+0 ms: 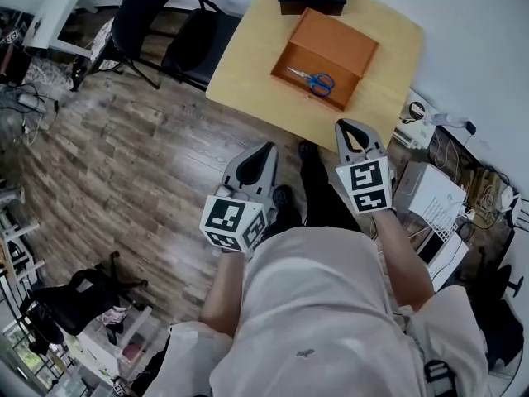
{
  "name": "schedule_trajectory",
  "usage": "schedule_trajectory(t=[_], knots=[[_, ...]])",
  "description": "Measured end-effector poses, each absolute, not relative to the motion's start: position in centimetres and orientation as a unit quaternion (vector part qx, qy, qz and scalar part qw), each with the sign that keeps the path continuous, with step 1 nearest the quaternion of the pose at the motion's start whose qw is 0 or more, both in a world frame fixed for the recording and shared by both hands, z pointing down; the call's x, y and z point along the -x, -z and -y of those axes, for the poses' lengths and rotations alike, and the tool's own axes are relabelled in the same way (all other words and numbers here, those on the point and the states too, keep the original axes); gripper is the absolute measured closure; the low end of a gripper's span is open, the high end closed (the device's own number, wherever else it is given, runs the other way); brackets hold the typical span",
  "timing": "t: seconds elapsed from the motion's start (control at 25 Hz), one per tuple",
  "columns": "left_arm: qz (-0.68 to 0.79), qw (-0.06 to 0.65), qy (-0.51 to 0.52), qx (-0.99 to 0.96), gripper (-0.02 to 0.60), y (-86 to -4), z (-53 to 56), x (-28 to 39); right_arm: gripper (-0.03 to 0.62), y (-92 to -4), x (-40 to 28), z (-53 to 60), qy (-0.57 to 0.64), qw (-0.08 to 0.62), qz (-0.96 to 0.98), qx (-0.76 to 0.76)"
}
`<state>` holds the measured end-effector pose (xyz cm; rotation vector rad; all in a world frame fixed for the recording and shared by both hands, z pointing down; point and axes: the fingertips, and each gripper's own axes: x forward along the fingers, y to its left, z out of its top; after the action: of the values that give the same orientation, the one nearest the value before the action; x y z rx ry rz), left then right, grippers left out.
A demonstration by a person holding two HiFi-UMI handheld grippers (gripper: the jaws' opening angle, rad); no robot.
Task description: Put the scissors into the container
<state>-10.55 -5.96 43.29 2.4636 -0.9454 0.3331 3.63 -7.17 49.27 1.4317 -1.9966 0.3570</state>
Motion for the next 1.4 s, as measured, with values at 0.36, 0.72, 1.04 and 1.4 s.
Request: schedule_trajectory(t=[0.36,0.72,1.04,1.4], knots=[[0.313,0.219,-0.118,-0.917,0.574,-42.0,2.1,12.8,0.595,-45.5,-1.5,0.8,-0.118,0.269,0.758,-0.582],[0.294,0.202,-0.110,-0.928,0.574,-40.6,-0.4,13.8,0.595,-41.8,-1.1,-3.3,-0.101,0.222,0.753,-0.611],[0.293,0.196,-0.105,-0.930,0.574,-39.6,-1.3,14.0,0.595,-39.7,-1.8,-4.9,-0.099,0.192,0.747,-0.629],[0.293,0.192,-0.098,-0.932,0.574,-38.4,-1.5,12.8,0.595,-38.4,-2.1,-5.0,-0.103,0.174,0.753,-0.626]])
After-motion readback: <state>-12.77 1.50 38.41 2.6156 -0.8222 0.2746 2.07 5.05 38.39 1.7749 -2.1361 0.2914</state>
